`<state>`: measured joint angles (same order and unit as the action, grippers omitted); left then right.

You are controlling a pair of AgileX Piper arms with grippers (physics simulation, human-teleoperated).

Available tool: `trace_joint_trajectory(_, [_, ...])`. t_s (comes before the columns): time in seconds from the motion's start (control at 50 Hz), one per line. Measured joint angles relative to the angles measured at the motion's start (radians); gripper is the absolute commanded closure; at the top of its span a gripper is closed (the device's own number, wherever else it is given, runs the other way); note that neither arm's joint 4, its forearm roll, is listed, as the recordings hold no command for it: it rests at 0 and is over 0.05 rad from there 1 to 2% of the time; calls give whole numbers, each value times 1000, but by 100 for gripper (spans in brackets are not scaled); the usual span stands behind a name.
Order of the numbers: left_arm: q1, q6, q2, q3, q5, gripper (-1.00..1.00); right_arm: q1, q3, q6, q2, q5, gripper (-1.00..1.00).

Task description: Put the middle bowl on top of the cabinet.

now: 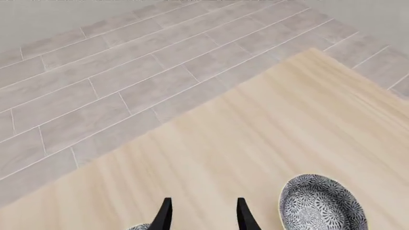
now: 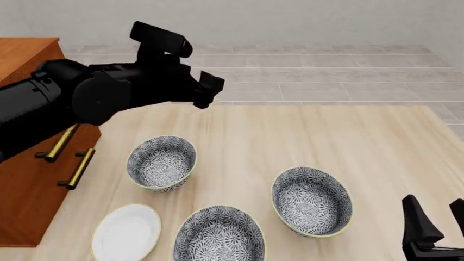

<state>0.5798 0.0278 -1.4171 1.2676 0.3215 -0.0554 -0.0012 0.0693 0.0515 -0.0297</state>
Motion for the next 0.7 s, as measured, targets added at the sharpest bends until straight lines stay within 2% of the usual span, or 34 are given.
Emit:
trace_joint_trajectory(0.44, [69, -38, -87, 83, 15, -100, 3, -1, 3, -33, 23, -100])
trace_joint_trajectory(0.7, [129, -67, -132, 76, 1, -100, 3, -2, 10, -42, 27, -100])
